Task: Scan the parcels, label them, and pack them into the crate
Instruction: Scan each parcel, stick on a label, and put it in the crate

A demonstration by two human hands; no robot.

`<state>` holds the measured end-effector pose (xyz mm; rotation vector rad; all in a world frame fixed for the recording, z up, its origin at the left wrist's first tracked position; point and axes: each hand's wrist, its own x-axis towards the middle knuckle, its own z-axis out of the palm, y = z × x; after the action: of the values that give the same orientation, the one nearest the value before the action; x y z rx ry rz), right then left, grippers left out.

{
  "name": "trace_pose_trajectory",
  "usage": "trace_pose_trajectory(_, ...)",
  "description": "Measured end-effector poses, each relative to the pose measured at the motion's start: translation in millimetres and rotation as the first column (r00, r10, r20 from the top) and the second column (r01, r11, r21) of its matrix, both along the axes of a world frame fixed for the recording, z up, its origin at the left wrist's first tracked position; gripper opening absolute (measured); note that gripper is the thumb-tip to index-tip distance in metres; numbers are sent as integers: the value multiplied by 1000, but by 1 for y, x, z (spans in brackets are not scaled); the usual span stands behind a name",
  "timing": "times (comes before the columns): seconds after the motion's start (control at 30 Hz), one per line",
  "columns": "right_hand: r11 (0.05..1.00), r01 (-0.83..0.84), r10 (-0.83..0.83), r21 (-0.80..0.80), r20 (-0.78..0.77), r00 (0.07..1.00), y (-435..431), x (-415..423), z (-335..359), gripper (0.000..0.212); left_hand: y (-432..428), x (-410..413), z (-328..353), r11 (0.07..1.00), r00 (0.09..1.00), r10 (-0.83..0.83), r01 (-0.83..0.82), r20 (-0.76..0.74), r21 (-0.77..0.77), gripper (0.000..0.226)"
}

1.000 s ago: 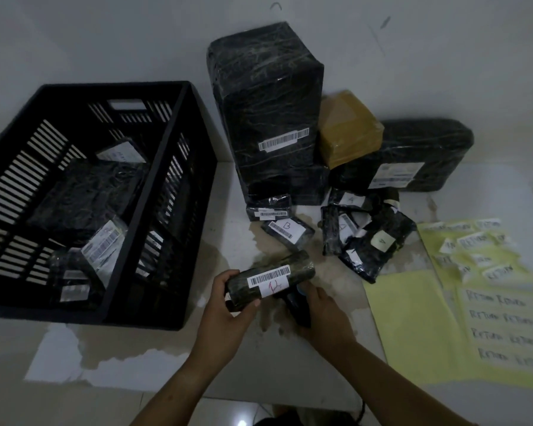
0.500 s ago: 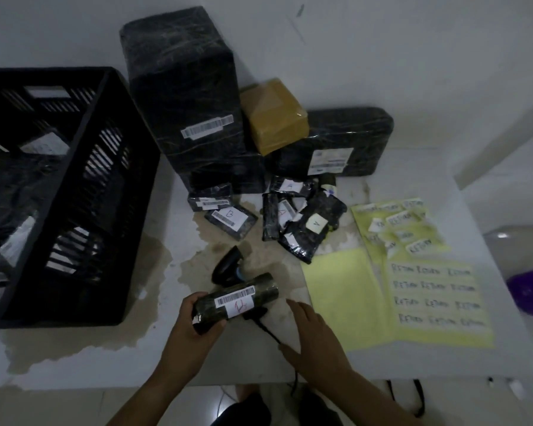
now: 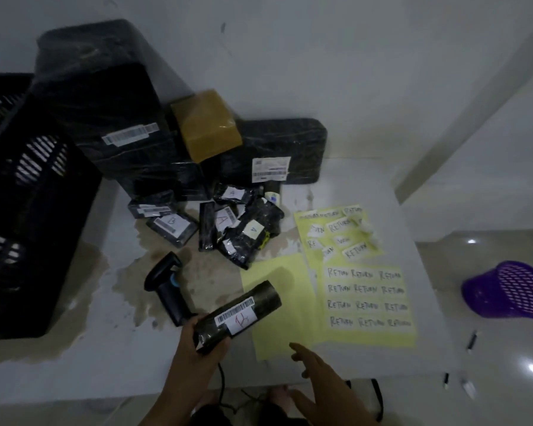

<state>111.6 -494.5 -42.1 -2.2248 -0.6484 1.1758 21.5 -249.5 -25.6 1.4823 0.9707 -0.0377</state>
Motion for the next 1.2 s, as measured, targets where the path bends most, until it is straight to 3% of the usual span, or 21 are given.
trace_pose_trajectory(0.1, 995, 95, -97, 37, 56, 994, -20, 13, 5, 80, -9, 18, 2, 1000, 1000, 4, -4, 10, -21, 53)
trace_pose_trajectory(0.17, 984, 152, -163, 88, 136, 977, -28, 30, 9, 64, -12, 31, 5, 1000, 1000, 12, -12, 18, -2, 53)
trace_pose_trajectory(0.33, 922, 308, -368, 235, 283, 886, -40, 109, 12, 50, -14, 66, 19, 999, 998, -28, 27, 54, 21, 45)
trace_pose_trajectory(0.47, 781, 496, -597, 380, 218, 772, -36, 192, 24, 35, -21, 99, 35, 995, 992, -76, 70, 96, 68, 44)
trace_pose_trajectory(0.63, 710, 599, -700, 370, 277, 658, -33, 285, 15, 31, -24, 129, 36, 997, 992, -63, 57, 111, 61, 46)
trace_pose_trajectory(0.73, 750, 584, -661, 310, 374, 651, -24, 314, 4, 32, -25, 137, 33, 997, 994, -55, 50, 90, 57, 49)
trace_pose_trajectory(0.93, 946, 229, -313, 230, 462, 830, 18, 315, -20, 27, -24, 145, 24, 995, 998, -24, 18, 58, 93, 47)
trace_pose_trajectory(1.03, 979, 143, -200, 147, 538, 819, 35, 318, -32, 30, -23, 147, 20, 995, 998, 7, -13, 55, 95, 48)
trace_pose_trajectory(1.2, 987, 133, -161, 92, 619, 769, 56, 338, -43, 31, -20, 151, 19, 993, 997, 15, -23, 78, 112, 49)
